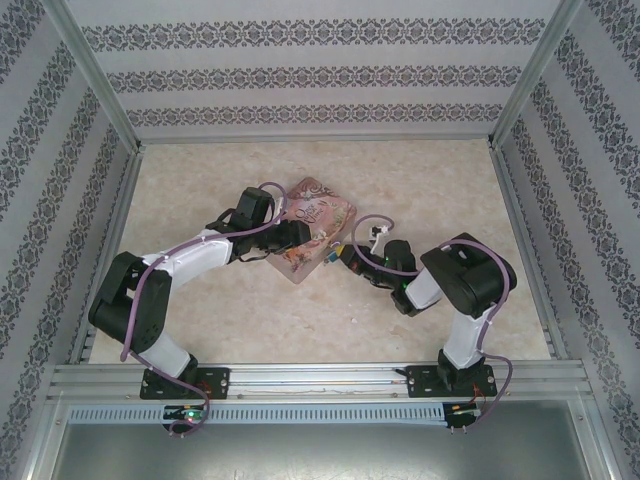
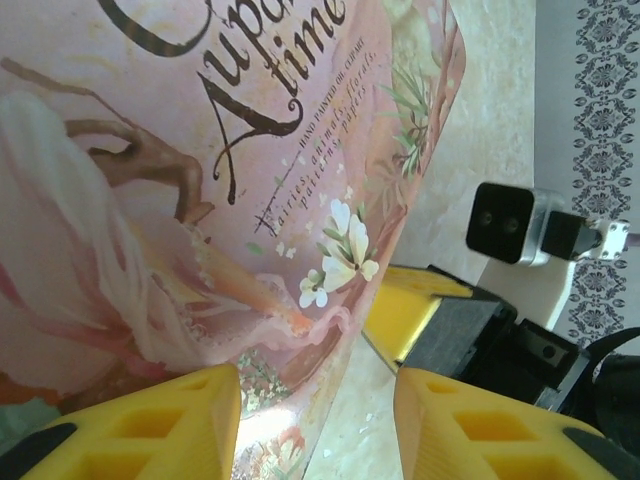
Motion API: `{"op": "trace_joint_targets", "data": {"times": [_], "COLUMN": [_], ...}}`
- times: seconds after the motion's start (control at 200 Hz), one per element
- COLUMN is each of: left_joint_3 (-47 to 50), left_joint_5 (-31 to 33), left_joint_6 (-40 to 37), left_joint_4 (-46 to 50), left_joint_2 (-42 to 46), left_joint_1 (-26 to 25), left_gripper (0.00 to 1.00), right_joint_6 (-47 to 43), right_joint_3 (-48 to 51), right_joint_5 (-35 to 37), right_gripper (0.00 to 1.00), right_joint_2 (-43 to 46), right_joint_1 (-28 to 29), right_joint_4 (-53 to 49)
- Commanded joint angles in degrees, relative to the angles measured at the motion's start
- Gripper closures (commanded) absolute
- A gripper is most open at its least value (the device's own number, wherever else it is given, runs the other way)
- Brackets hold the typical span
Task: Unlock a padlock with a key
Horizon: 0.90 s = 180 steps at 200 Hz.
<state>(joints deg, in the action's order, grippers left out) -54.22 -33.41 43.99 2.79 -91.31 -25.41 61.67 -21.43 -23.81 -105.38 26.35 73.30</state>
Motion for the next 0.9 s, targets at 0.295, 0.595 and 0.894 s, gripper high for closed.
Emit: {"op": "trace_joint_targets", "data": {"times": [0.295,0.595,0.894], "left_joint_3": [0.8,0.9,8.6], "left_joint_5": [2.1,6.5,19.6], "left_joint_6": [1.4,-1.6,-6.1], "left_joint_4": [5.6,10.2,15.6], "left_joint_2": [3.2,14.4,30.6], "left_joint_1": [-0.6,1.8,5.5], "left_gripper": [0.49,0.4,0.27], "right_joint_6": [-6.0,-21.7,-30.6], "right_joint_3": [4.1,2.1,-4.9], "right_joint_5": [2.6,-1.0,-8.2], "right_gripper": [1.0,1.0,1.0], "right_joint_2": [10.5,38.0,56.8], "right_joint_1": [-5.1,-6.5,-6.2], "right_joint_4": [0.2,-40.6,-82.4]}}
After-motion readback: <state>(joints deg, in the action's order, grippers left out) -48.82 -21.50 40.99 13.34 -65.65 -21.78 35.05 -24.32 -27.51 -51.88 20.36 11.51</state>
